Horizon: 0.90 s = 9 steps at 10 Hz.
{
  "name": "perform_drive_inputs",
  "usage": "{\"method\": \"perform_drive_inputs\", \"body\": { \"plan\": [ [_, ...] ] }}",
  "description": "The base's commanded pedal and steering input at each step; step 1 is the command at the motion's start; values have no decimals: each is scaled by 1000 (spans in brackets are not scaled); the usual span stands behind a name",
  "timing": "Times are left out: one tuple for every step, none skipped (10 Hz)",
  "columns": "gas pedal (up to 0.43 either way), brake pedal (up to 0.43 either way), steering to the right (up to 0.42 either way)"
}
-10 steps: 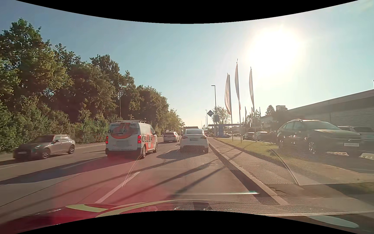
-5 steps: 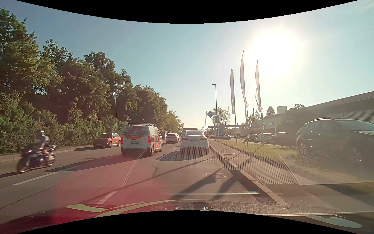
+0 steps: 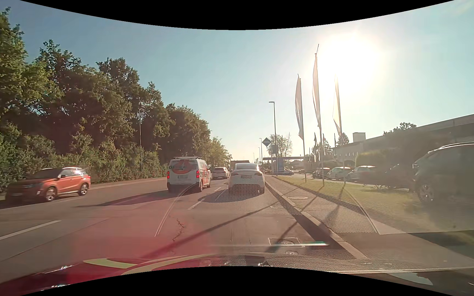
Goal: Follow the waypoints while adhering to traffic rules and regulations
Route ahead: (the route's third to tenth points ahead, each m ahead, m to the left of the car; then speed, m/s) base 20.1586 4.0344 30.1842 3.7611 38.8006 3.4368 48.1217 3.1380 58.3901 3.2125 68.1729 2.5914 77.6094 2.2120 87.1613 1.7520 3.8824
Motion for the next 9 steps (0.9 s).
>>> {"method": "perform_drive_inputs", "body": {
  "plan": [
    [0, 0, 8],
    [0, 0, 8],
    [0, 0, 8],
    [0, 0, 8],
    [0, 0, 8],
    [0, 0, 8],
    [0, 0, 8],
    [0, 0, 8],
    [0, 0, 8]
  ]
}}
